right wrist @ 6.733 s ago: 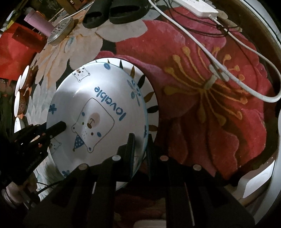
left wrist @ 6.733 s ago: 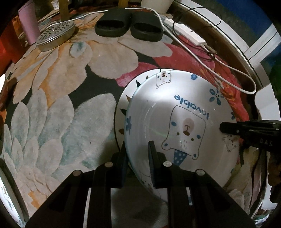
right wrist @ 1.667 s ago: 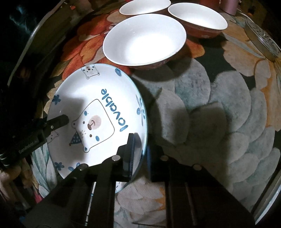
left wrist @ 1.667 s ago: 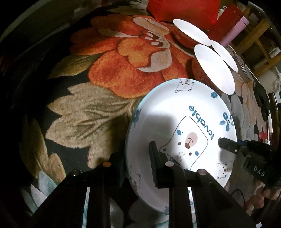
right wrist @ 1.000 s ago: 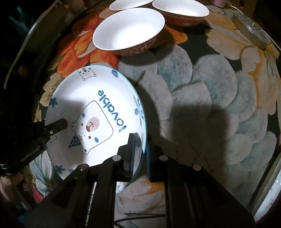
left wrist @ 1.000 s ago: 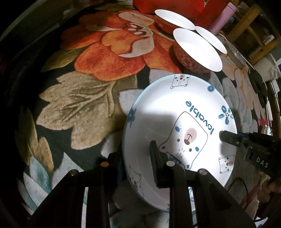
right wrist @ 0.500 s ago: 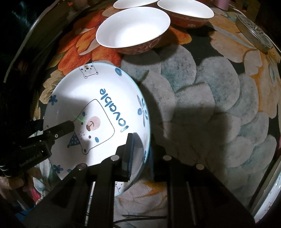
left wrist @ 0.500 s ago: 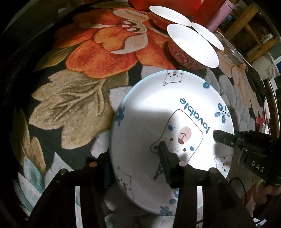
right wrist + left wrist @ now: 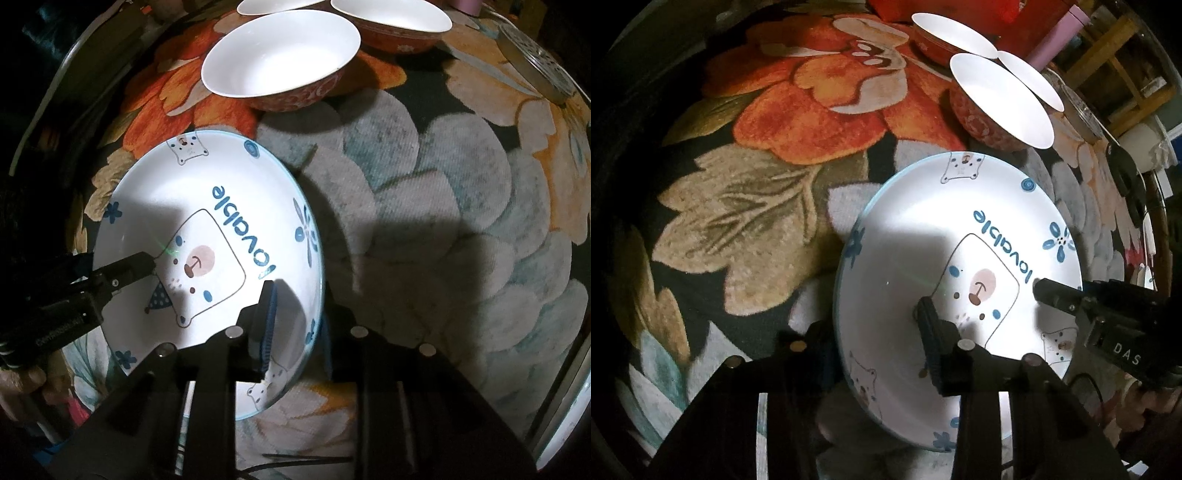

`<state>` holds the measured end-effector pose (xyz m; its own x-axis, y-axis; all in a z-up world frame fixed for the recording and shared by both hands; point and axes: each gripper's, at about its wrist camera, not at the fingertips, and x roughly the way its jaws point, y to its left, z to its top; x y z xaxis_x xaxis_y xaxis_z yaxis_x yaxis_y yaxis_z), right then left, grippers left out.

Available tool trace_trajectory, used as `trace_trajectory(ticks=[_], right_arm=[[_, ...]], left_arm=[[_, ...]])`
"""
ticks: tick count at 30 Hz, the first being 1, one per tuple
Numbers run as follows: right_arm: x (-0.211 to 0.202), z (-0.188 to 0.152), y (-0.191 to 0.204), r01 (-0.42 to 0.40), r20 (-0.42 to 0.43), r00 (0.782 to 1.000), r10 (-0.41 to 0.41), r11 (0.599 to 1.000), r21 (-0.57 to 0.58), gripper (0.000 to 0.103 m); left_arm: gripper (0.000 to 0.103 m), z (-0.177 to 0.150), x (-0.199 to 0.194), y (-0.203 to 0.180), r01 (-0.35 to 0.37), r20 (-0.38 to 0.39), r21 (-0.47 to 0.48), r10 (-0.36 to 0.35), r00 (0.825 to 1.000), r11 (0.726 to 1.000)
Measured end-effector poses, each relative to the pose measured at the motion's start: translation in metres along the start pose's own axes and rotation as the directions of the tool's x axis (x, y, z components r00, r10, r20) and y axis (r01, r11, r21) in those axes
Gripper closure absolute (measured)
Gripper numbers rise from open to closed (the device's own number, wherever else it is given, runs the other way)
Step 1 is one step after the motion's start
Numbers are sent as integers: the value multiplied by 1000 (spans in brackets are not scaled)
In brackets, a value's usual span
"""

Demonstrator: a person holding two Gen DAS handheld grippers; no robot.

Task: Organize plates and bowls
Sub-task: 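Lift the bear-print plate and carry it toward the stacked plates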

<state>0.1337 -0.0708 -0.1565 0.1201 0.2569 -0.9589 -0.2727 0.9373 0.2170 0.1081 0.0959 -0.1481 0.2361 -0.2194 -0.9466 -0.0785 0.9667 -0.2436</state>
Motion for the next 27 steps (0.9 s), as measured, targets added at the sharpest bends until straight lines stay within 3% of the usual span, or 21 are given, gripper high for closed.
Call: trace_trajectory(ticks=[3,7,18,27], right_arm=[[-2,-2,-3,-6,20,1000,6,1000,8,84],[-8,-5,-9,-15,29,999,15,1000,17,88],[-14,-11,-18,-21,18,1000,21,999,30,91],[-39,-21,-37,-46,50,998,42,996,77,93]], left_arm=[[82,-1,-6,7,-24,27,-30,25,999,999],[90,-2,-12,9,-45,40,-15,45,998,999],[90,-5,-15,3,-62,41,14,62,997,998],[90,-12,-31,-19,-19,47,75,15,999,997]])
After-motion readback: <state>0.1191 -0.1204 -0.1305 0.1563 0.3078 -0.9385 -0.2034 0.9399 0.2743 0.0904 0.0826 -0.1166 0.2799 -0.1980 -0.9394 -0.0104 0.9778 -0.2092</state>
